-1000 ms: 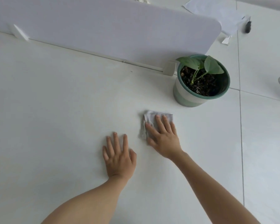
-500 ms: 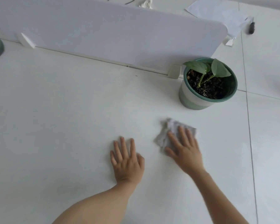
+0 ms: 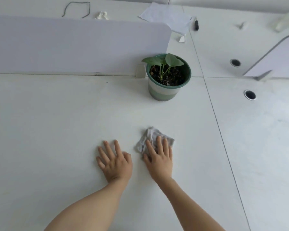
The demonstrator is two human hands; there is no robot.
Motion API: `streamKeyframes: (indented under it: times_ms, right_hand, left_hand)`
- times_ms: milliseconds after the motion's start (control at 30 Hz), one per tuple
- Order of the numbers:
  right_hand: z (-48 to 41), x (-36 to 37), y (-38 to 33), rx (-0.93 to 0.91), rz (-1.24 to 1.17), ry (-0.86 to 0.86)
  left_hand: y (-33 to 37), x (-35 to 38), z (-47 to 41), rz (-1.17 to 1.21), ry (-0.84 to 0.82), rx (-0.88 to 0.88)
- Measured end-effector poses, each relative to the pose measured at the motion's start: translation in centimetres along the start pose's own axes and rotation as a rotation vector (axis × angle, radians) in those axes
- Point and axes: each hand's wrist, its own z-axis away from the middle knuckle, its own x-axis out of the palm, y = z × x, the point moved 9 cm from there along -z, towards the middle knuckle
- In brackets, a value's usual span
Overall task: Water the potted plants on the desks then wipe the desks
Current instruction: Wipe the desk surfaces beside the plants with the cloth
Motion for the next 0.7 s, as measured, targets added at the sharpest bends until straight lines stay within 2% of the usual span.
streamKeyframes:
  times_ms: [133, 267, 400, 533, 600, 700]
  right_hand:
    - [3.8, 0.1, 0.6, -0.107, 0.059, -0.115]
    - [8.2, -0.8, 6.6, 0.109, 0.041, -0.11]
    - [13.2, -3.3, 11.2, 0.341, -0.061, 0.064]
    - [16.6, -5.3, 12.0, 0.442, -0.201, 0.19]
    - [17.8, -5.2, 11.9, 0.483, -0.308, 0.166]
    - [18.6, -5.1, 11.7, 0.415, -0.409, 0.143]
  left_hand:
    - [0.0, -0.2, 0.2, 0.069, -0.006, 0.006]
    - [-0.4, -0.1, 0.3, 0.112, -0.001, -0.004]
    - [-0.5, -0.3, 0.6, 0.135, -0.026, 0.015]
    - [-0.3, -0.8, 1.0, 0.168, -0.017, 0.031]
    - [-0.7, -1.2, 1.2, 0.214, 0.014, 0.031]
    - [-1.4, -2.8, 1.4, 0.336, 0.075, 0.083]
